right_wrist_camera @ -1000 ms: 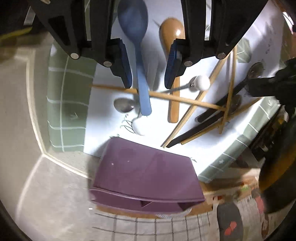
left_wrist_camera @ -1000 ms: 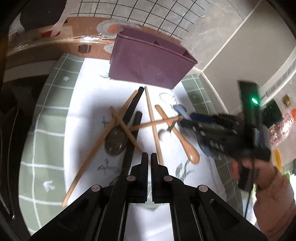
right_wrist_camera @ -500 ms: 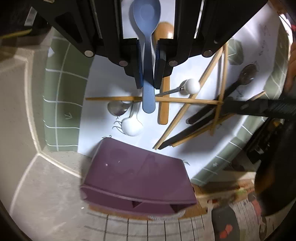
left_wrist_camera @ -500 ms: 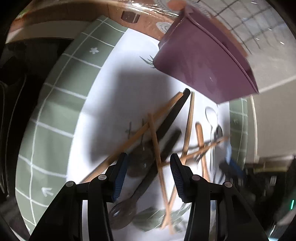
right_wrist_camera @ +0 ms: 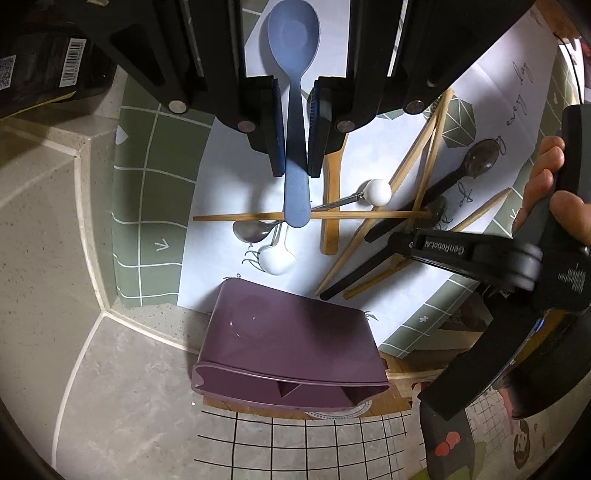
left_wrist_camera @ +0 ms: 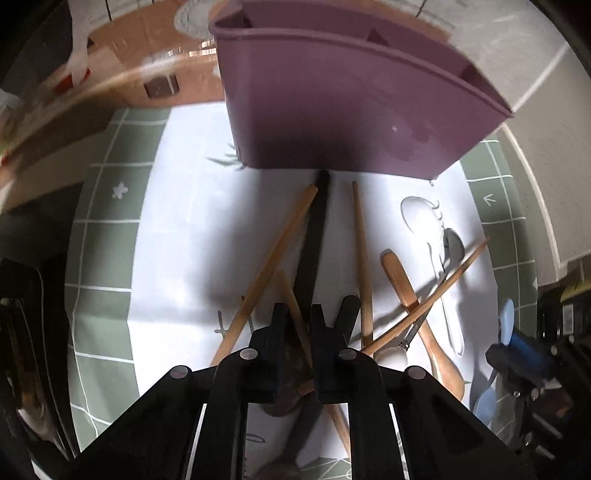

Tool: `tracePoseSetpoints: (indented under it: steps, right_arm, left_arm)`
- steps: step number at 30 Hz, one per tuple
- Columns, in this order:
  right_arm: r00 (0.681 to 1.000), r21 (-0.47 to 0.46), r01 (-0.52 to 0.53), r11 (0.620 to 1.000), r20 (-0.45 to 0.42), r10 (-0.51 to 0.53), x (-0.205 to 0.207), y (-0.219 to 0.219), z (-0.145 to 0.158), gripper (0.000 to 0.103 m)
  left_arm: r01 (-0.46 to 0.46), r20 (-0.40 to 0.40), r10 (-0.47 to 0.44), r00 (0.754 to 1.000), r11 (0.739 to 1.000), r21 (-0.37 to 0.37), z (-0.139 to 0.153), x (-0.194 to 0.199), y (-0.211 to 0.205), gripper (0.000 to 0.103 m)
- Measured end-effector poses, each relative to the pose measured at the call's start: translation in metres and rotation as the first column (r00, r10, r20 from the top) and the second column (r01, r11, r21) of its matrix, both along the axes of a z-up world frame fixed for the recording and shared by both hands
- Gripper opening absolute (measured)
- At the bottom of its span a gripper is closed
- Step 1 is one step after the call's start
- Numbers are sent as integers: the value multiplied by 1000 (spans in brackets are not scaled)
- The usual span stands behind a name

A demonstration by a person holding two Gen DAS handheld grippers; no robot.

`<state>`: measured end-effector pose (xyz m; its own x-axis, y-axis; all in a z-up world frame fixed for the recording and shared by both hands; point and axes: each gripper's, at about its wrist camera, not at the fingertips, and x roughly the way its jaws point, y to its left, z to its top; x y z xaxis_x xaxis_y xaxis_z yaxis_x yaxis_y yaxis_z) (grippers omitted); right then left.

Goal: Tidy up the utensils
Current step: 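Grasp a wooden chopstick with the left gripper while the right gripper lifts the blue spoon, then carry both utensils to the purple holder and release them inside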

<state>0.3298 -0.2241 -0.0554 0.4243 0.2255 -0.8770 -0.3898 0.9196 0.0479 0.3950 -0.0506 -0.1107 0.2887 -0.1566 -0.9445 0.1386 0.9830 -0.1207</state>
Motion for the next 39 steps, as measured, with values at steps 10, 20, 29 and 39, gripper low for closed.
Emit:
tracePoseSetpoints:
  steps: [10, 20, 29, 39]
  right_arm:
    - [1000, 0, 10, 1000, 14, -10, -6, 2, 2, 10]
    - [998, 46, 37, 998, 54, -40, -13, -7, 24, 10]
    - [992, 54, -31, 998, 123, 25, -24, 6, 60, 10]
    - [973, 87, -48, 995, 231, 26, -22, 8, 113, 10]
  left_arm:
    - [60, 259, -81, 962, 994, 89, 36, -53, 1, 6]
    - [50, 386, -64, 920, 998, 45, 77, -75, 10, 6]
    - [52, 456, -14, 890, 996, -71, 118, -89, 38, 6]
    - [83, 593, 40, 804, 981, -178, 188, -95, 35, 6]
